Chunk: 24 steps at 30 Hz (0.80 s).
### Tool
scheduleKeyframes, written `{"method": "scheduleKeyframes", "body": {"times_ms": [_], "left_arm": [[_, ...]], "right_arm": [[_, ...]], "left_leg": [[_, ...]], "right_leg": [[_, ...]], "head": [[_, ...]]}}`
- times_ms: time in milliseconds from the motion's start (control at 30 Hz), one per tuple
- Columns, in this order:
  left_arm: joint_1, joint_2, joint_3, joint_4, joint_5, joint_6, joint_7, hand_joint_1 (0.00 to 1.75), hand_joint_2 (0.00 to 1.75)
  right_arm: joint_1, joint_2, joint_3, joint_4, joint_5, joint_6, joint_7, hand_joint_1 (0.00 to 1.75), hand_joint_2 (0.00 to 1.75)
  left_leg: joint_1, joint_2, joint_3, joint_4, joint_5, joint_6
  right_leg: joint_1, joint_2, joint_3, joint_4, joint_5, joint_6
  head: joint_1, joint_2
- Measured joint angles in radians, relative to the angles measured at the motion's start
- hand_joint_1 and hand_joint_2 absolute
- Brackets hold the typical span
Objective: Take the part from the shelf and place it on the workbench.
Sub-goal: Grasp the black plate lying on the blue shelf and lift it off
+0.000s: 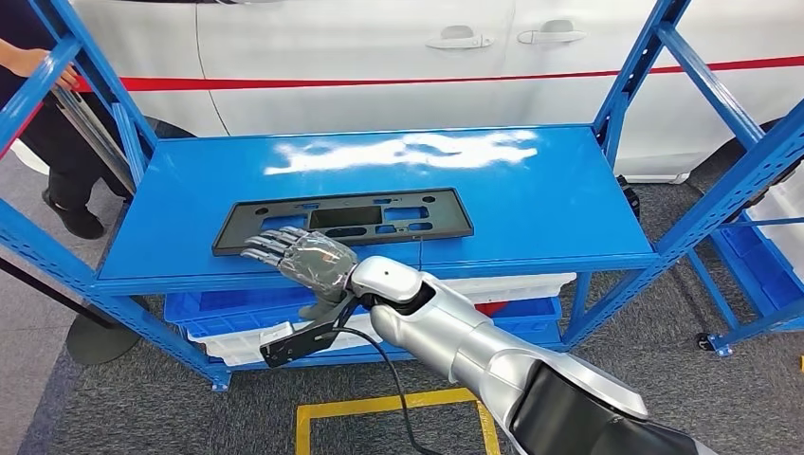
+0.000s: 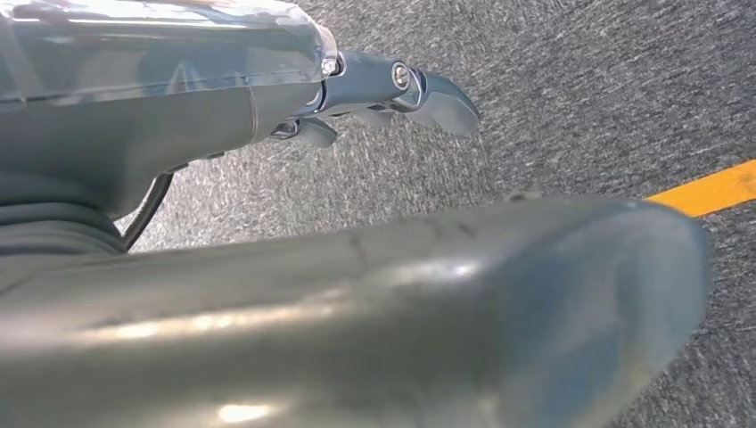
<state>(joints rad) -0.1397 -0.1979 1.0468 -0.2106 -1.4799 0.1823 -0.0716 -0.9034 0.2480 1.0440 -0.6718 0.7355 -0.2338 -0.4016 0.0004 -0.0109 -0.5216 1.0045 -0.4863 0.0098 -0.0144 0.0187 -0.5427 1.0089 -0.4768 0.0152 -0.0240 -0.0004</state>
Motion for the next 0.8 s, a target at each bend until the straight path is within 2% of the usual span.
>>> {"method": "scheduleKeyframes", "body": {"times_ms": [200,400,533,633,800], "left_arm": [[0.0,-0.004,0.0,0.0,0.002,0.006,-0.003,0.0,0.0],[-0.003,-0.006,-0.007,0.0,-0.009,-0.003,-0.002,0.0,0.0],[-0.005,-0.01,-0.008,0.0,0.0,-0.003,0.0,0.0,0.0],[-0.005,-0.015,-0.008,0.001,0.002,-0.001,0.0,0.0,0.0],[-0.005,-0.024,-0.008,0.004,-0.001,0.002,0.0,0.0,0.0]], "right_arm": [[-0.017,0.021,0.003,0.067,0.006,-0.034,0.02,0.0,1.75],[-0.061,0.053,0.007,0.113,0.02,0.032,0.033,0.0,1.75],[-0.091,0.078,0.025,0.119,0.014,0.102,0.116,0.0,1.75],[-0.114,0.089,0.054,0.117,-0.008,0.119,0.181,0.0,1.75],[-0.136,0.097,0.086,0.118,-0.045,0.112,0.211,0.0,1.75]], "left_leg": [[0.0,0.0,0.0,0.0,0.0,0.0],[0.0,0.0,0.0,0.0,0.0,0.0],[0.0,0.0,0.0,0.0,0.0,0.0],[0.0,0.0,0.0,0.0,0.0,0.0],[0.0,0.0,0.0,0.0,0.0,0.0]], "right_leg": [[0.0,0.0,0.0,0.0,0.0,0.0],[0.0,0.0,0.0,0.0,0.0,0.0],[0.0,0.0,0.0,0.0,0.0,0.0],[0.0,0.0,0.0,0.0,0.0,0.0],[0.0,0.0,0.0,0.0,0.0,0.0]], "head": [[0.0,0.0],[0.0,0.0],[0.0,0.0],[0.0,0.0],[0.0,0.0]]}}
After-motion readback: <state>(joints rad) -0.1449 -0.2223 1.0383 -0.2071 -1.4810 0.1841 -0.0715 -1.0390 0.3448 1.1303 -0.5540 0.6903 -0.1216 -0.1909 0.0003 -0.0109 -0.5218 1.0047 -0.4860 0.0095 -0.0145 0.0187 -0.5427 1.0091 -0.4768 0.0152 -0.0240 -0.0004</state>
